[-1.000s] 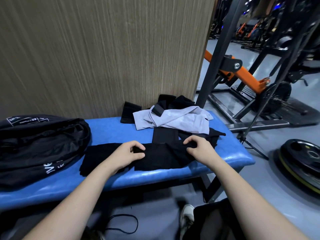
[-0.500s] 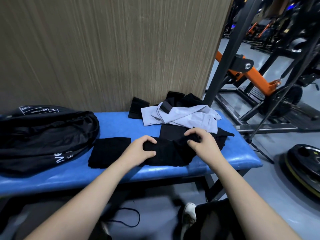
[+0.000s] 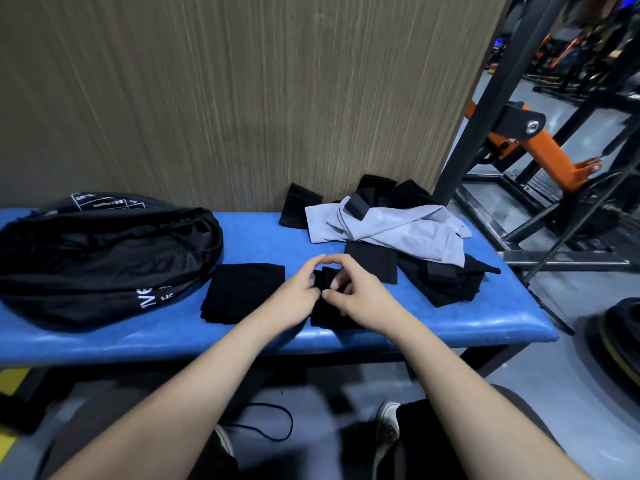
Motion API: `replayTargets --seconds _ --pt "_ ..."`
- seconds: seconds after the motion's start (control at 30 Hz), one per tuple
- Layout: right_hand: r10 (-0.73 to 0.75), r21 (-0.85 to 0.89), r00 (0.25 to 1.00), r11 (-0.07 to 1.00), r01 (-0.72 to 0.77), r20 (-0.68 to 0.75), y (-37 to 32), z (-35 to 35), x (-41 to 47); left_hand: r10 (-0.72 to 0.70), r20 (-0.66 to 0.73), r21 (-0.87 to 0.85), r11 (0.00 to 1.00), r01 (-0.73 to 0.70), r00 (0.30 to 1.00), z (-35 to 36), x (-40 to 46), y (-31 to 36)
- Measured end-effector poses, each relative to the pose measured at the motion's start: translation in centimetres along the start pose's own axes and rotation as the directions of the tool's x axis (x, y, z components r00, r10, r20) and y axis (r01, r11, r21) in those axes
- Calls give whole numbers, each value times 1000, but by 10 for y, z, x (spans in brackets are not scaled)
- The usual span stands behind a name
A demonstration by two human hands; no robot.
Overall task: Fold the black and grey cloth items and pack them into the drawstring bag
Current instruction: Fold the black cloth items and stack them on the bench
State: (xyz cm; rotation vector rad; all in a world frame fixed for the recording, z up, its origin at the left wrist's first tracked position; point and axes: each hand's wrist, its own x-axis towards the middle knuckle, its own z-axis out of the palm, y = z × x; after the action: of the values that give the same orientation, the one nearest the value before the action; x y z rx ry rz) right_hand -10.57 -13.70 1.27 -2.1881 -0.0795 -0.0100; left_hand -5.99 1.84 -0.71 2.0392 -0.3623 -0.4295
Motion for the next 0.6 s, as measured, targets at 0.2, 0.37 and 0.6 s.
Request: replayTargets --seconds 0.2,0.37,0.6 --pt "102 197 995 975 -98 -9 5 -7 4 67 29 -11 998 -67 997 -4 -11 2" --pt "81 -19 961 996 -89 -264 19 -25 0 164 -7 -21 986 -164 986 0 -3 0" --pt "147 372 985 922 -103 -91 12 -38 -15 90 -78 -371 922 -113 993 -24 -18 21"
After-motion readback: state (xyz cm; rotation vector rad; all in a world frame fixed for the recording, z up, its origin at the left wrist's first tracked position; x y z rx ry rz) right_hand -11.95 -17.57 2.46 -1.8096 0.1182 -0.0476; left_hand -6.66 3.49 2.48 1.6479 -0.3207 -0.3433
